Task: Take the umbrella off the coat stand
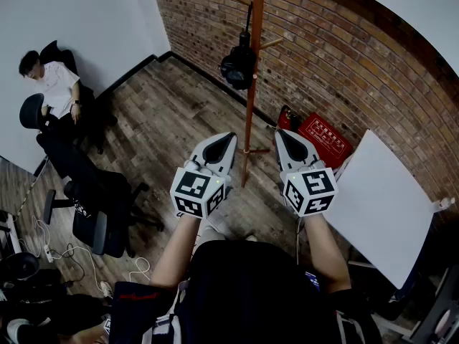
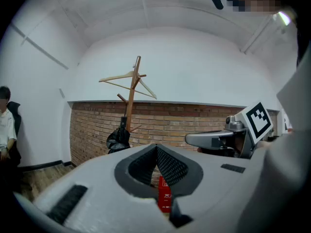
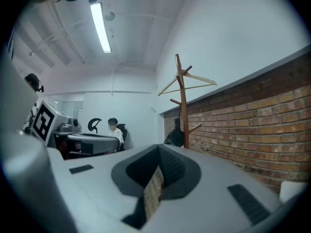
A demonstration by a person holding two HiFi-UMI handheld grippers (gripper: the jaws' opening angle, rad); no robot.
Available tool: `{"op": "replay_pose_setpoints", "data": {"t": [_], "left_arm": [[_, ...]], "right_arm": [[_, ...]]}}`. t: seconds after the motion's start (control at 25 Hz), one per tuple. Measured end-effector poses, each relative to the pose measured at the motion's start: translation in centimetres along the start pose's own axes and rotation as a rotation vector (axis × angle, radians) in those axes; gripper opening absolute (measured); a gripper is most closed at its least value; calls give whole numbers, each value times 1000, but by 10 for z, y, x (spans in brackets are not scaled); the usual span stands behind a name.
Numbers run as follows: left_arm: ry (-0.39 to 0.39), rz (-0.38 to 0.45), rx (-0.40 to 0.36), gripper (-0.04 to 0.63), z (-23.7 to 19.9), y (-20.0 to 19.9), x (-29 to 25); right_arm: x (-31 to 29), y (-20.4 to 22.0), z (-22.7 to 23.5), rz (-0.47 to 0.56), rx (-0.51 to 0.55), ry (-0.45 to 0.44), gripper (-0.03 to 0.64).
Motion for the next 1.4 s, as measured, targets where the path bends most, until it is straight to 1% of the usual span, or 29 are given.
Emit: {"op": "replay_pose_setpoints", "data": {"t": [0.12,0.32,0.76,1.16,1.4], "left_arm": [[4,-2,13,3,2,2,2],[9,-6,38,3,4,5,2],[12,-21,68,3,14,12,1],[23,-22,65,3,26,7,-6],[15,-22,63,3,20,6,-9]], "right_arm": [[3,3,0,2,-13,3,28],[5,4,3,11,-75,0,29],[12,13,6,-15,-74,-9,29],[18,11,16,-19,-87,-17,29],[11,10,14,-24,-90,-34,29]]}}
Point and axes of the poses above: the fingertips, and each gripper's own axes: x backward along the fingers, z to its right, y out of its underside, the point moved 5 cm from there along x, backward along the fingers, and after that the axes turned 14 degrees about -x, right-handed, at the moved point
